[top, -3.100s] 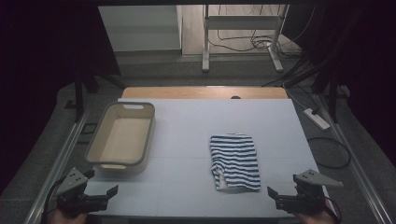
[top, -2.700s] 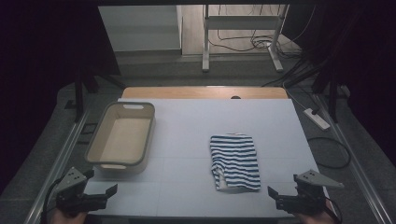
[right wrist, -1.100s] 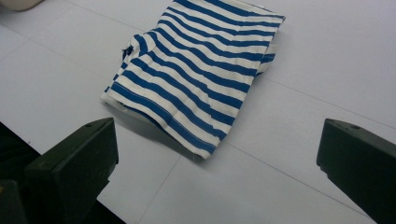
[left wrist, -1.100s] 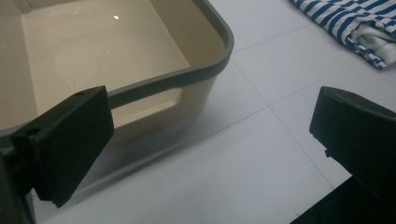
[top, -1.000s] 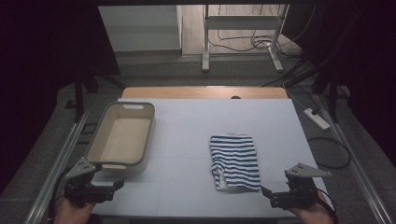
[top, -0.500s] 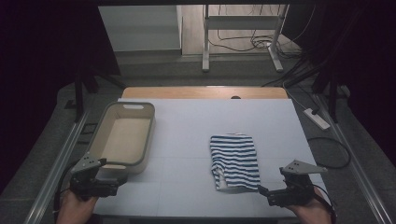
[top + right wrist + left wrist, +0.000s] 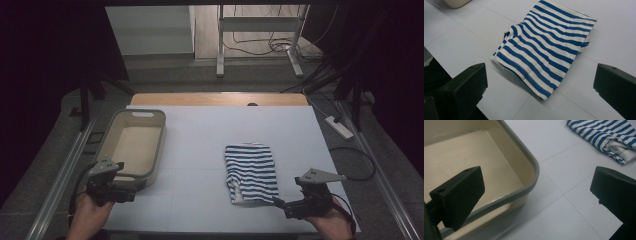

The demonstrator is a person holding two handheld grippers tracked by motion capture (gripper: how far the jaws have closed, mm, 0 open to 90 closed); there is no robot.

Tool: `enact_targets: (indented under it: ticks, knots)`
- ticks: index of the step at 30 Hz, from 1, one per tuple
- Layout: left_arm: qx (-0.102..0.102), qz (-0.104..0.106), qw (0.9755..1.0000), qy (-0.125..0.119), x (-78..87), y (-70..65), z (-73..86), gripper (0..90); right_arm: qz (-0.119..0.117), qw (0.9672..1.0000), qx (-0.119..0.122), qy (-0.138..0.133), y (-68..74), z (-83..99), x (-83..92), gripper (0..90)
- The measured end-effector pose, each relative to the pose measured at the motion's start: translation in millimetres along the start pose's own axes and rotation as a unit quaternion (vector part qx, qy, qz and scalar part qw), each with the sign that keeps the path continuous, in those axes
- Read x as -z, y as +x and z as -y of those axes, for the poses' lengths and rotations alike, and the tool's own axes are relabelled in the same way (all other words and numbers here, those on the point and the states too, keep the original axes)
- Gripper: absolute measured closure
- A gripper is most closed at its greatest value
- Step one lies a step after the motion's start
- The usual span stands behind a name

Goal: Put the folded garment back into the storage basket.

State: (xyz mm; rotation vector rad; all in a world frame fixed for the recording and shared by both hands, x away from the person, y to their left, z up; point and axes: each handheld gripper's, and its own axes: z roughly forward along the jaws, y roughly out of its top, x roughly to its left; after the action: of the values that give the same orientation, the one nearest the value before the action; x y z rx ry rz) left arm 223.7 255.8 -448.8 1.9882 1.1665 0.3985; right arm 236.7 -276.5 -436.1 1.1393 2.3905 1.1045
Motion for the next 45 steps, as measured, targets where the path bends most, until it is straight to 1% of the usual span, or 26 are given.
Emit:
enact_targets:
  ticks: [2, 6, 7, 8, 9, 10, 11, 12, 18, 22, 25, 30, 33, 40, 42, 43, 44, 45]
  knots:
    - [-0.002, 0.008, 1.0, 0.0, -3.6, -0.6, -4.1, 0.0, -0.002, 1.0, 0.002, 0.0, 0.0, -0.7, -0.8, 0.0]
    - [-0.007, 0.015, 0.9998, 0.004, -8.2, -1.2, -8.5, 0.0, -0.004, 1.0, 0.006, 0.0, 0.1, -1.5, -2.3, 0.0]
    - [-0.012, 0.022, 0.9996, 0.011, -11.2, -1.6, -11.6, 0.1, -0.006, 0.9999, 0.011, 0.0, -0.1, -1.8, -3.3, 0.0]
    - [-0.012, 0.022, 0.9996, 0.011, -11.2, -1.6, -11.6, 0.3, -0.006, 0.9999, 0.011, 0.0, -0.1, -1.8, -3.3, 0.0]
    - [-0.015, 0.028, 0.9994, 0.012, -13.9, -1.9, -14.2, 0.6, -0.008, 0.9999, 0.012, 0.001, -0.1, -2.2, -4.2, 0.0]
    - [-0.015, 0.028, 0.9994, 0.012, -13.9, -1.9, -14.2, 1.0, -0.008, 0.9999, 0.012, 0.001, -0.1, -2.2, -4.2, 0.0]
    - [-0.01, 0.041, 0.999, 0.015, -16.6, -1.8, -17.2, 1.4, -0.01, 0.9999, 0.014, 0.0, -0.3, -2.7, -5.1, 0.0]
    - [-0.01, 0.043, 0.9989, 0.013, -17.6, -2.0, -18.1, 1.5, -0.011, 0.9998, 0.014, 0.0, -0.3, -2.9, -5.3, 0.0]
    - [-0.018, 0.043, 0.9989, 0.008, -24.3, -4.9, -25.8, 1.4, -0.014, 0.9998, 0.015, -0.001, -0.8, -3.8, -6.9, 0.0]
    - [-0.021, 0.046, 0.9987, 0.006, -29.7, -8.1, -32.1, 0.8, -0.018, 0.9997, 0.017, -0.003, -0.3, -4.6, -8.0, 0.0]
    - [-0.022, 0.049, 0.9986, 0.003, -35.1, -11.4, -36.9, 0.5, -0.019, 0.9996, 0.021, -0.002, 0.1, -5.2, -8.8, 0.0]
    - [-0.032, 0.054, 0.998, 0.005, -45.6, -16.7, -44.2, 0.3, -0.02, 0.9993, 0.031, -0.007, 1.2, -6.3, -9.0, 0.0]
    - [-0.033, 0.06, 0.9976, 0.007, -52.9, -19.9, -47.7, 0.0, -0.021, 0.9991, 0.035, -0.004, 1.8, -6.5, -10.1, 0.0]
    - [-0.035, 0.069, 0.997, 0.003, -66.3, -25.9, -56.7, 0.0, -0.026, 0.9986, 0.047, 0.004, 3.4, -6.0, -15.2, 0.0]
    - [-0.035, 0.069, 0.997, 0.002, -67.9, -26.7, -57.9, 0.0, -0.028, 0.9984, 0.049, 0.005, 4.0, -5.9, -16.6, 0.0]
    - [-0.039, 0.07, 0.9968, 0.003, -72.1, -28.6, -61.4, 0.0, -0.029, 0.9983, 0.051, 0.006, 4.1, -5.8, -17.4, 0.0]
    - [-0.039, 0.07, 0.9968, 0.003, -72.1, -28.6, -61.4, 0.0, -0.029, 0.9982, 0.051, 0.006, 4.4, -5.7, -17.8, 0.0]
    - [-0.043, 0.076, 0.9962, 0.005, -77.4, -31.5, -65.4, 0.0, -0.029, 0.9982, 0.052, 0.007, 4.6, -5.7, -18.5, 0.0]
